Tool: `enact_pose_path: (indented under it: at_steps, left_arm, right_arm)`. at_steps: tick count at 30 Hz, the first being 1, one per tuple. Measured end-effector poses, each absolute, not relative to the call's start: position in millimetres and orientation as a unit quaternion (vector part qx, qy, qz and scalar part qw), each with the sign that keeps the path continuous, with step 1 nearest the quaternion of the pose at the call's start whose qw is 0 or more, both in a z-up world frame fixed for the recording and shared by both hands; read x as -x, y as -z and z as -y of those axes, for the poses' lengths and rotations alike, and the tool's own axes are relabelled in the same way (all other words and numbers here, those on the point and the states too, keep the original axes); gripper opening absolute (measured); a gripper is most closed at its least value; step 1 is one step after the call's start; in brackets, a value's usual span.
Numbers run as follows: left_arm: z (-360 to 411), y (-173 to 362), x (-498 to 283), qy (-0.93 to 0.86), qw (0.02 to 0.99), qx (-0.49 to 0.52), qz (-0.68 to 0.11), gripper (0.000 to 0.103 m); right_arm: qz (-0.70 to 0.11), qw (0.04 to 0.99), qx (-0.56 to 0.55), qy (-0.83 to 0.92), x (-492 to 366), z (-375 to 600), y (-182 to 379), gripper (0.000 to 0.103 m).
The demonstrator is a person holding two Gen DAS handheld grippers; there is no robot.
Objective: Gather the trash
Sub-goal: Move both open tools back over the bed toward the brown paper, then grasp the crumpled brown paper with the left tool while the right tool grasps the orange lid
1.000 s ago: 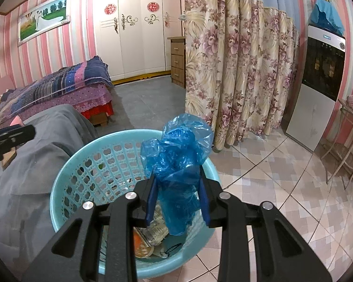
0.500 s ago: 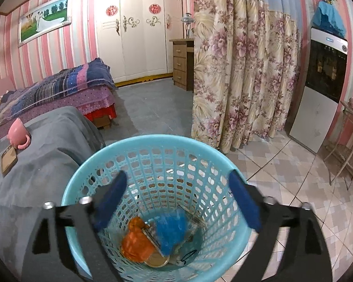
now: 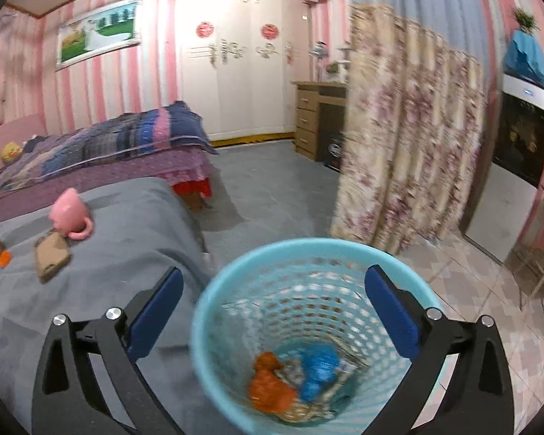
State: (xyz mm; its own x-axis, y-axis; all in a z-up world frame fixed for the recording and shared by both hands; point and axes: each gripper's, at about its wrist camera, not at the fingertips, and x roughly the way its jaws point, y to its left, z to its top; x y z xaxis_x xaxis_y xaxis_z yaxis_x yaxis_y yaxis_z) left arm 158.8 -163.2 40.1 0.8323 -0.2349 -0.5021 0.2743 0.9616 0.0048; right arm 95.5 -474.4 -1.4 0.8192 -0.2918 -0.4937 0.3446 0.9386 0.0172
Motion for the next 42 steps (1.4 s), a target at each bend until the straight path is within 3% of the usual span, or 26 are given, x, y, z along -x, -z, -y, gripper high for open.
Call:
enact_pose_path:
  at_steps: [25, 42]
  left_arm:
    - [-29, -7, -213, -0.025, 0.955, -0.006, -0.294, 0.097]
    - [-79, 18, -238, -0.061, 0.941, 0.033, -0.330, 0.097]
  right_arm:
    - [-0.276, 0.961, -0.006, 0.004, -221, 265, -4, 0.098]
    - [-0.293, 0.956, 0.014, -0.021, -260, 211, 22, 0.098]
